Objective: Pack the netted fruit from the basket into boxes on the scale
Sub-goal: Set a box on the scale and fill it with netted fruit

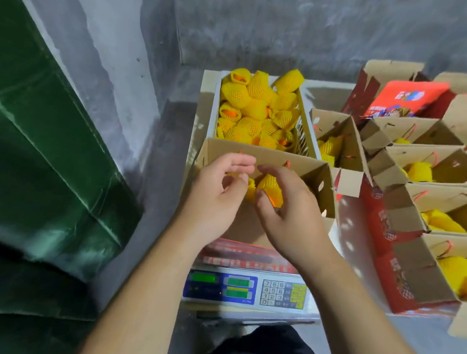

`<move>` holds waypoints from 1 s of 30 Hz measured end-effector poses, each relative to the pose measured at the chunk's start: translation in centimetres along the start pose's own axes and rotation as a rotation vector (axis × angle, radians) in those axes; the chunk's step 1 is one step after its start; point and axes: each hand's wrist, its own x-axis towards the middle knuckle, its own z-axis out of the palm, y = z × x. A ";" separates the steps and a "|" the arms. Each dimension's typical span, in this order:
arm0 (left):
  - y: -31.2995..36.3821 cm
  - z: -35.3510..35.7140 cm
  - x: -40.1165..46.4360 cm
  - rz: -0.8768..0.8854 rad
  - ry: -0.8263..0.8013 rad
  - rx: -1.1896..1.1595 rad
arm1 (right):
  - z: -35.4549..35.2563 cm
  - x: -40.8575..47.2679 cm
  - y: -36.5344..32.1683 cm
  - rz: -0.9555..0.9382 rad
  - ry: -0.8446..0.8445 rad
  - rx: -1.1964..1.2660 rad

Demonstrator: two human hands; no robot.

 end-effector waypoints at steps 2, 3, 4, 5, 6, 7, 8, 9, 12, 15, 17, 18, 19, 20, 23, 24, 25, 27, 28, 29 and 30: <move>0.1 0.1 2.2 -0.001 -0.029 0.015 | -0.9 1.8 1.0 -0.007 0.006 -0.013; 0.2 0.3 3.4 0.002 -0.034 0.018 | -1.4 2.9 1.7 -0.007 0.009 -0.012; 0.1 0.4 4.8 0.005 -0.036 0.023 | -1.9 4.1 2.4 -0.004 0.010 -0.013; 0.1 0.6 6.3 0.001 -0.039 0.032 | -2.5 5.4 3.3 0.006 0.004 -0.017; 0.0 0.8 8.0 -0.010 -0.045 0.045 | -3.0 6.9 4.3 0.021 -0.010 -0.026; -0.1 1.2 9.6 -0.027 -0.060 0.064 | -3.5 8.6 5.4 0.037 -0.027 -0.037; -0.3 1.5 11.3 -0.041 -0.086 0.089 | -4.0 10.3 6.6 0.054 -0.044 -0.047; -0.7 1.8 13.1 -0.048 -0.118 0.123 | -4.4 12.2 7.9 0.069 -0.065 -0.059; -2.4 2.6 18.3 -0.069 -0.195 0.239 | -4.6 18.0 12.1 0.097 -0.147 -0.128; -4.8 3.7 23.2 -0.124 -0.228 0.297 | -3.5 23.2 16.2 0.130 -0.237 -0.192; -6.8 4.5 26.4 -0.167 -0.224 0.369 | -2.2 26.1 18.8 0.144 -0.307 -0.254; -7.9 4.8 28.0 -0.185 -0.224 0.437 | -1.5 27.4 20.2 0.141 -0.339 -0.290; -8.9 5.1 29.7 -0.197 -0.227 0.531 | -0.8 28.7 21.3 0.134 -0.368 -0.323; -10.0 5.2 31.4 -0.198 -0.226 0.643 | 0.0 29.9 22.4 0.124 -0.392 -0.344; -12.3 5.1 36.5 -0.159 -0.177 0.946 | 2.7 33.4 24.9 0.068 -0.437 -0.347; -12.8 4.9 38.1 -0.135 -0.161 1.015 | 3.6 34.5 25.5 0.062 -0.438 -0.329; -13.4 4.7 39.5 -0.116 -0.160 1.073 | 4.5 35.5 26.1 0.072 -0.434 -0.294; -14.6 4.4 41.8 -0.093 -0.224 1.216 | 6.2 37.4 27.1 0.098 -0.380 -0.183; -15.2 4.4 42.5 -0.094 -0.287 1.285 | 7.1 38.1 27.5 0.097 -0.331 -0.127; -15.8 4.5 43.1 -0.103 -0.356 1.323 | 7.9 38.7 27.8 0.085 -0.282 -0.087; -16.4 4.8 43.5 -0.116 -0.404 1.327 | 8.8 39.2 28.3 0.064 -0.245 -0.065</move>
